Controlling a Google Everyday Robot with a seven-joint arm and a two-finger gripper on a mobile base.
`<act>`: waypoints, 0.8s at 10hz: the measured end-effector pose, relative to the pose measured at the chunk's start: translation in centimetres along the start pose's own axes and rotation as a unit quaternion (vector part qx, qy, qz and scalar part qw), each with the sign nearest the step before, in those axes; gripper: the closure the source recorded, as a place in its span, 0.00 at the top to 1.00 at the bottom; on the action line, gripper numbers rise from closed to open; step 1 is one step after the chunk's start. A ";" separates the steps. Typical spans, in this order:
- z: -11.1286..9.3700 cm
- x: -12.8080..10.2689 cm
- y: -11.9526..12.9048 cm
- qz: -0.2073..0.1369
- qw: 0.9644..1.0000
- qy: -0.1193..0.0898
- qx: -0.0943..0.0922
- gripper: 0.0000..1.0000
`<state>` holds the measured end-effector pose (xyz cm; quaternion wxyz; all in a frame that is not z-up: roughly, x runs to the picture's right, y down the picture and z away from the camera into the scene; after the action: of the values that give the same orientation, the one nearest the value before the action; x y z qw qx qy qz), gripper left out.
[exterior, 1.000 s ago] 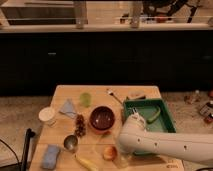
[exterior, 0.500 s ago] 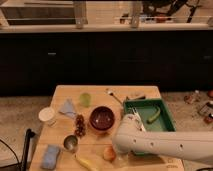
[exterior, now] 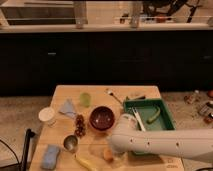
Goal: Place apple in plastic cup
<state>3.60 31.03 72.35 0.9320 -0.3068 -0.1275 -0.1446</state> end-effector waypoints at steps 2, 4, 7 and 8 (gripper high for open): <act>0.0 -0.6 0.0 -0.012 1.000 -0.008 0.002 0.80; 0.1 -1.0 0.1 -0.033 0.999 -0.012 0.006 0.80; 0.4 -1.1 0.3 -0.082 0.997 -0.009 0.015 0.80; 0.6 -1.0 0.4 -0.097 0.995 -0.007 0.016 0.80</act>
<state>2.69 31.90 72.32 0.9176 -0.2788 -0.1655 -0.2299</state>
